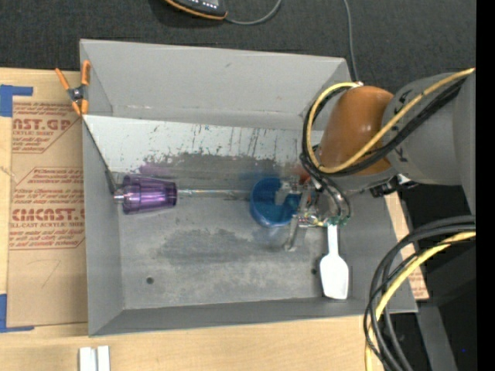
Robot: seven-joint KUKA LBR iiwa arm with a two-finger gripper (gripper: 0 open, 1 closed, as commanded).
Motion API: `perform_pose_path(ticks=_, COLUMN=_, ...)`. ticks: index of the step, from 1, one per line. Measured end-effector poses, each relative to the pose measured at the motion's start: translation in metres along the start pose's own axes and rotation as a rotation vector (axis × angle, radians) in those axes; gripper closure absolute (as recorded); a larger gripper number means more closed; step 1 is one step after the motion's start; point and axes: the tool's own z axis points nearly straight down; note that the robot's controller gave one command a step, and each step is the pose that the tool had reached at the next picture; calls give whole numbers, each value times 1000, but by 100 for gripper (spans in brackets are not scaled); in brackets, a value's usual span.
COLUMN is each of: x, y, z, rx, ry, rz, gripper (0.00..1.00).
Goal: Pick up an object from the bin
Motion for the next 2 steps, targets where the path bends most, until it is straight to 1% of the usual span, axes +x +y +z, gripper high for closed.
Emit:
perform_pose_path(ticks=1, x=4, y=-7, z=20, rx=1, ry=8, rz=14, gripper=0)
perform_pose_path(ticks=2, x=-6, y=-6, z=9, rx=-1, ry=-2, rz=18, gripper=0)
